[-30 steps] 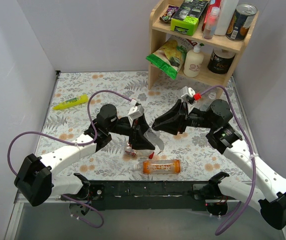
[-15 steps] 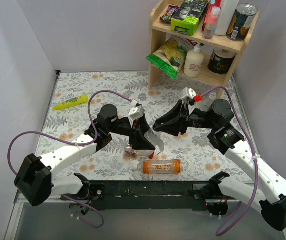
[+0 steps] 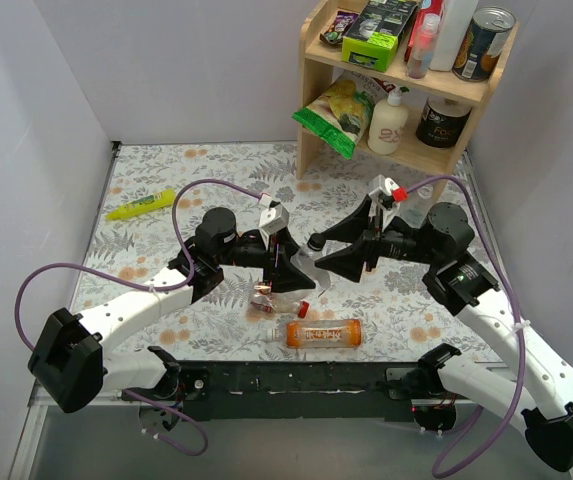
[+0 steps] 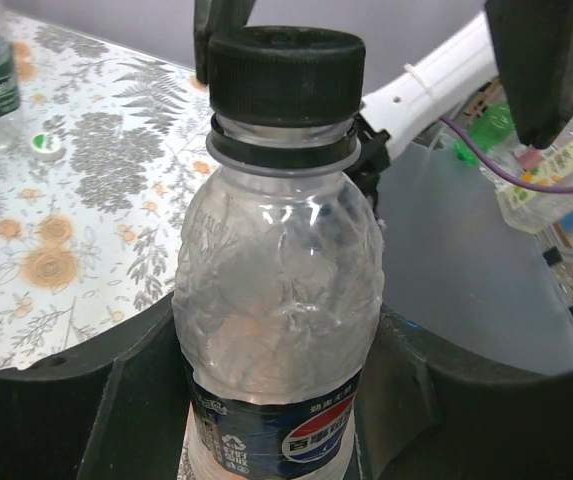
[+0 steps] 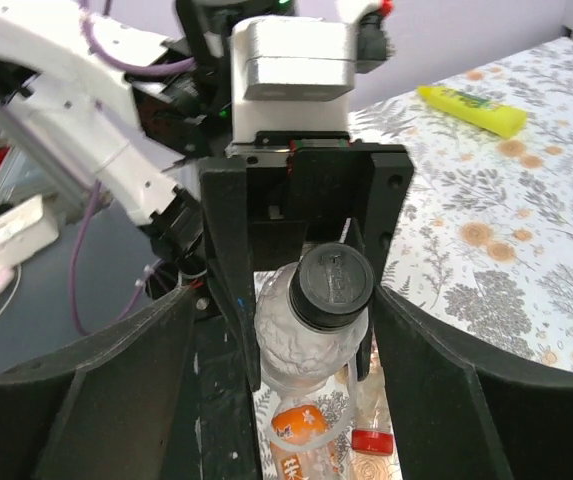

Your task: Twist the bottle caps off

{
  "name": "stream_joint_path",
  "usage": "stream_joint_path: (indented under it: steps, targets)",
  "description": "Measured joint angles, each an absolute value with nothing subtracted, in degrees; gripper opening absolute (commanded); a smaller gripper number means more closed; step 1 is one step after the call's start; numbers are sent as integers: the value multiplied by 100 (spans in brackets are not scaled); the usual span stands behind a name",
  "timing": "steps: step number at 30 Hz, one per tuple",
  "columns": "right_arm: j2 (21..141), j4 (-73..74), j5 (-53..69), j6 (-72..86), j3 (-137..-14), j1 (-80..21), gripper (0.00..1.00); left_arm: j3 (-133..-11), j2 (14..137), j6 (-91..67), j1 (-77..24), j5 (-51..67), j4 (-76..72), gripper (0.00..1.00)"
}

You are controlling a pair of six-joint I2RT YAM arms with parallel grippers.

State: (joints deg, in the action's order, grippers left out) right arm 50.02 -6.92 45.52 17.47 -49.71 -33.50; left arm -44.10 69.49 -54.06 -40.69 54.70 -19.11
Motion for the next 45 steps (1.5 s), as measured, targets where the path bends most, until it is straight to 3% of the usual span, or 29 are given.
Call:
stream_joint_path:
  steps: [6, 16, 22, 45]
  targets:
    - [4768, -156, 3120, 2141, -4930, -3339, 75, -4512, 6838, -5155, -4071, 4545, -1455, 5]
    - [4751, 130, 1253, 3319, -4788, -3765, 52, -4628, 6755, -4974, -4287, 3328, -958, 4]
    - [4772, 123, 574, 3588, -4790, -4206, 46, -4731, 6816, -4880, -4407, 2856, -690, 4]
    - [4960, 95, -73, 3721, -4871, -4438, 49, -4779, 6967, -4687, -4654, 2366, -368, 4]
